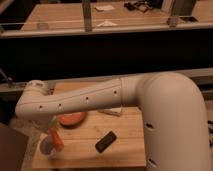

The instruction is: Place the pepper in the ceramic cup

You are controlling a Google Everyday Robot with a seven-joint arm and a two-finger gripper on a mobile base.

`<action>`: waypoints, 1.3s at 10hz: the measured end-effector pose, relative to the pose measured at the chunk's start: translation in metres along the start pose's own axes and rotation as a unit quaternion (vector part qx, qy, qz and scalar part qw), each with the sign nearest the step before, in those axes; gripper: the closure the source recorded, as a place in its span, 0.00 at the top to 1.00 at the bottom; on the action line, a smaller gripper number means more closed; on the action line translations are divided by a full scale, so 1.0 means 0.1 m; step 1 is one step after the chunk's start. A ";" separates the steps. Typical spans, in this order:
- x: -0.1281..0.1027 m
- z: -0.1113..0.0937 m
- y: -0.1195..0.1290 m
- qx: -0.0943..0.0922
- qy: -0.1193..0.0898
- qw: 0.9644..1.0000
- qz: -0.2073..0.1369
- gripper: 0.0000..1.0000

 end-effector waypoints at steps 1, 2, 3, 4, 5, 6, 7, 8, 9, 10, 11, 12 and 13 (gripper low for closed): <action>0.00 0.01 0.00 0.000 -0.001 1.000 0.000 0.05; -0.01 0.01 0.00 -0.001 0.000 1.000 0.000 0.05; -0.01 0.01 0.00 -0.001 0.000 1.000 -0.001 0.05; -0.01 0.02 -0.01 -0.002 0.000 1.000 -0.002 0.05; -0.01 0.03 -0.01 -0.002 0.000 1.000 -0.002 0.05; -0.02 0.03 -0.02 -0.002 -0.001 1.000 -0.003 0.05; -0.02 0.04 -0.02 -0.002 -0.001 1.000 -0.003 0.05; -0.02 0.04 -0.02 -0.002 -0.002 1.000 -0.003 0.05; -0.03 0.04 -0.02 -0.003 -0.002 1.000 -0.004 0.05; -0.03 0.04 -0.03 -0.004 -0.002 1.000 -0.006 0.05; -0.03 0.05 -0.03 -0.004 -0.002 1.000 -0.007 0.05; -0.03 0.05 -0.03 -0.005 -0.002 1.000 -0.008 0.05; -0.03 0.06 -0.03 -0.005 -0.002 1.000 -0.009 0.05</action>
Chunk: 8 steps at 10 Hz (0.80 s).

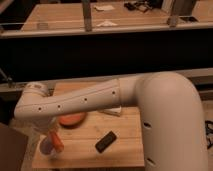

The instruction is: Place the pepper in the ceramic cup

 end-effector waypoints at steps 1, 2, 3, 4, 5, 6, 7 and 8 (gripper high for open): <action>0.00 0.00 0.00 0.000 0.000 1.000 0.000 0.05; -0.01 0.01 0.00 -0.001 -0.001 1.000 -0.001 0.05; -0.02 0.02 0.00 -0.002 -0.002 1.000 -0.005 0.06; -0.02 0.02 0.00 -0.002 -0.002 1.000 -0.008 0.09; -0.02 0.03 0.00 -0.003 -0.003 1.000 -0.010 0.11; -0.02 0.03 -0.01 -0.004 -0.003 1.000 -0.011 0.11; -0.01 0.03 -0.02 -0.004 -0.003 1.000 -0.012 0.11; -0.01 0.03 -0.02 -0.004 -0.004 1.000 -0.013 0.11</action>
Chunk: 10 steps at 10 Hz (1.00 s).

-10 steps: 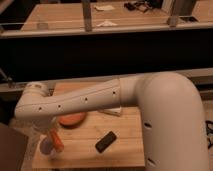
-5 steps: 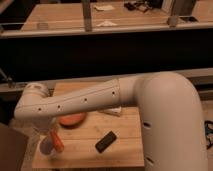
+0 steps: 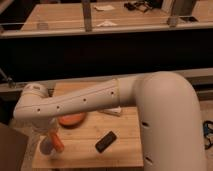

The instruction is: Place the pepper in the ceramic cup

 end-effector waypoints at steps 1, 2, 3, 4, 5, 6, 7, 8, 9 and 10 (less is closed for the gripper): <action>0.00 0.00 0.00 0.000 0.000 1.000 -0.001 0.11; -0.01 0.01 0.00 -0.001 -0.001 1.000 -0.005 0.11; -0.01 0.01 0.00 -0.001 -0.001 1.000 -0.007 0.11; -0.01 0.02 0.00 -0.002 -0.002 1.000 -0.007 0.11; -0.01 0.02 0.00 -0.002 -0.003 1.000 -0.009 0.11; -0.01 0.03 -0.01 -0.002 -0.003 1.000 -0.010 0.11; -0.01 0.03 -0.01 -0.002 -0.003 1.000 -0.013 0.11; -0.01 0.03 -0.02 -0.002 -0.003 1.000 -0.015 0.11; -0.02 0.03 -0.02 -0.002 -0.004 1.000 -0.016 0.11; -0.02 0.04 -0.02 -0.003 -0.005 1.000 -0.017 0.11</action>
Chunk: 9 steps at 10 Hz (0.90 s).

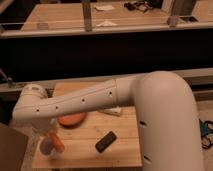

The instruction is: Place the pepper in the ceramic cup

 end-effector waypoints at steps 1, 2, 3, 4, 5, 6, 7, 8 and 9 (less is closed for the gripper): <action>0.00 0.00 -0.01 -0.001 -0.001 1.000 -0.002 0.11; -0.01 0.00 -0.02 -0.002 -0.002 1.000 -0.005 0.11; -0.01 0.00 -0.03 -0.003 -0.002 1.000 -0.007 0.10; 0.00 -0.01 -0.05 -0.003 -0.002 1.000 -0.011 0.06; 0.00 -0.01 -0.06 -0.003 -0.002 1.000 -0.014 0.05; 0.01 -0.01 -0.08 -0.003 -0.002 1.000 -0.016 0.05; 0.01 -0.01 -0.08 -0.003 -0.002 1.000 -0.018 0.05; 0.01 -0.01 -0.08 -0.004 -0.002 1.000 -0.019 0.05; 0.01 0.00 -0.08 -0.004 -0.002 1.000 -0.021 0.08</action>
